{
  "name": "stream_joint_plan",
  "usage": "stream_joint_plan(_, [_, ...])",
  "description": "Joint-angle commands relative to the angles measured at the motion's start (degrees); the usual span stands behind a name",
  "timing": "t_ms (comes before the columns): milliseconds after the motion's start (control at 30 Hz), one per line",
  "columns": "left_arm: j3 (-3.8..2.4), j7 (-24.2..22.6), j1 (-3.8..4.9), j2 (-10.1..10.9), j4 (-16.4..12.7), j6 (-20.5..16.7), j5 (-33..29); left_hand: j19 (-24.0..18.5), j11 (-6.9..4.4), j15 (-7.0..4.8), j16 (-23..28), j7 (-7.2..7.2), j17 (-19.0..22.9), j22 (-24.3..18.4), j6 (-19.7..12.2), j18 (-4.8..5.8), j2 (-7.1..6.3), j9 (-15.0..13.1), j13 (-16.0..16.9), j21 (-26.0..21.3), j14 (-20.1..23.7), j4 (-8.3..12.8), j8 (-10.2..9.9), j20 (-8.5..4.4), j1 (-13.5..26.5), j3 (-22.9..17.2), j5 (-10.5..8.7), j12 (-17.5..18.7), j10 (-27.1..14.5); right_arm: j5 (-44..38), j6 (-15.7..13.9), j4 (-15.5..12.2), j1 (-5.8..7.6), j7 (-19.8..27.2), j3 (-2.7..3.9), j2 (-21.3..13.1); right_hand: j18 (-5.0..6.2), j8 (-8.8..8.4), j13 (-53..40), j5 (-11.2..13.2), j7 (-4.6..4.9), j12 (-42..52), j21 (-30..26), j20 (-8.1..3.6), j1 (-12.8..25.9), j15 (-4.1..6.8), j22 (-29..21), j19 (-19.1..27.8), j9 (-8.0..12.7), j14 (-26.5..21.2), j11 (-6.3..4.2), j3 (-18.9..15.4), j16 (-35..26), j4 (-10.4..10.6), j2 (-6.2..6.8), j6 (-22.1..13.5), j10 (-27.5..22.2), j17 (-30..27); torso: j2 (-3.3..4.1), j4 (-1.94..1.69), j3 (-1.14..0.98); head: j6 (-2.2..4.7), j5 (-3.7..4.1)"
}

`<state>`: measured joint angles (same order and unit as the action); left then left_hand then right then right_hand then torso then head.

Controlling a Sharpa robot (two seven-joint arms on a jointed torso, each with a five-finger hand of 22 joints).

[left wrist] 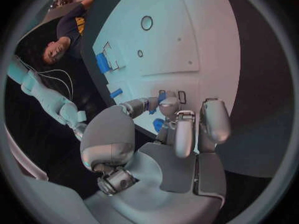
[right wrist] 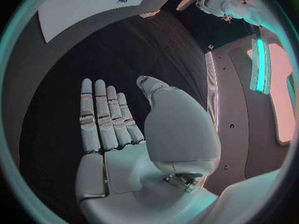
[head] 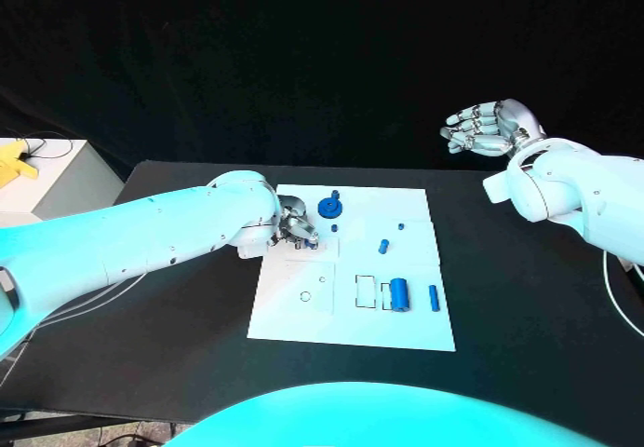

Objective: Assemble the parts on the task board

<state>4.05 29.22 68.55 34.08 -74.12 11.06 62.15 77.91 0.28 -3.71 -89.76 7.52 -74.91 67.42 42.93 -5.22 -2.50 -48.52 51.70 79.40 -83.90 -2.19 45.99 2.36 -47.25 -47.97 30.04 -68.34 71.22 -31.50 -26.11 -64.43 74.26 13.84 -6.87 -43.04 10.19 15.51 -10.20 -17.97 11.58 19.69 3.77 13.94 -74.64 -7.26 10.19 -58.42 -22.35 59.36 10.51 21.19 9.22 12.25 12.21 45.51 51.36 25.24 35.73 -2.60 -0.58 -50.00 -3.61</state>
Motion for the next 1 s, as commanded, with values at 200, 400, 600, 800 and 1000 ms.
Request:
stream_joint_plan(200, [0.07,-0.2,-0.19,-0.3,0.1,-0.7,0.4,0.5,-1.30,-0.44,-0.2,-4.29,-15.1,0.1,4.7,0.58,0.41,-0.1,0.0,0.4,-6.1,8.9,0.3,-0.14,-0.1,-8.6,0.21,-0.3,1.8,0.1,0.4,0.1,-0.06,0.9,0.02,0.0,0.34,-0.25,0.1,-0.2,2.55,-0.2,-0.1,-0.11,0.4,-0.36,-0.1,0.4,0.1,-0.1,0.03,-0.1,-0.3,-0.2,0.04,-0.3,0.3,-0.1,0.06,-0.03,0.04,0.00,0.00])
stream_joint_plan(400, [0.06,-0.2,-0.19,-0.4,0.0,-0.5,0.2,0.5,-1.30,-0.44,-0.2,-4.29,-15.1,0.1,4.7,0.58,0.41,-0.1,0.0,0.4,-6.1,8.9,0.3,-0.14,-0.1,-8.6,0.21,-0.3,1.8,0.1,0.5,0.1,-0.12,0.9,0.02,0.1,0.35,-0.24,0.2,-0.3,2.55,-0.2,-0.1,-0.11,0.4,-0.36,-0.2,0.4,0.1,0.0,0.02,-0.1,-0.3,-0.3,0.02,-0.3,0.3,-0.1,0.01,-0.08,-0.01,0.00,-0.07])
stream_joint_plan(600, [0.06,-0.2,-0.18,-0.6,0.0,-0.1,0.0,0.5,-1.31,-0.45,-0.2,-4.31,-15.1,0.2,4.7,0.59,0.43,-0.1,0.0,0.4,-6.1,8.9,0.4,-0.14,0.0,-8.6,0.22,-0.3,1.9,0.1,0.6,0.2,-0.18,0.8,0.02,0.2,0.35,-0.24,0.2,-0.3,2.55,-0.2,-0.1,-0.11,0.4,-0.36,-0.2,0.4,0.1,0.0,0.02,-0.1,-0.3,-0.3,0.02,-0.3,0.3,-0.1,-0.01,-0.04,0.02,0.00,0.05])
stream_joint_plan(800, [0.06,-0.2,-0.18,-0.7,0.0,-0.3,-0.1,0.6,-1.33,-0.46,-0.2,-4.34,-15.1,0.3,4.7,0.62,0.45,-0.1,0.1,0.5,-6.1,8.9,0.4,-0.15,0.0,-8.6,0.23,-0.3,1.9,0.1,0.8,0.2,-0.21,0.8,0.02,0.2,0.35,-0.23,0.3,-0.3,2.55,-0.2,-0.1,-0.11,0.4,-0.36,-0.3,0.4,0.1,0.0,0.02,-0.1,-0.3,-0.3,0.01,-0.3,0.3,-0.2,-0.02,-0.03,-0.02,0.00,0.04])
stream_joint_plan(1000, [0.05,-0.3,-0.18,-0.7,-0.1,-0.2,-0.2,0.6,-1.34,-0.47,-0.2,-4.34,-15.1,0.3,4.7,0.61,0.46,-0.1,0.2,0.5,-6.1,8.9,0.4,-0.15,0.0,-8.6,0.23,-0.4,2.0,0.1,0.9,0.3,-0.23,0.8,0.02,0.2,0.35,-0.23,0.3,-0.3,2.55,-0.2,-0.1,-0.11,0.4,-0.36,-0.3,0.4,0.1,0.0,0.02,-0.1,-0.4,-0.3,0.00,-0.3,0.3,-0.2,0.01,-0.04,-0.01,0.00,0.08])
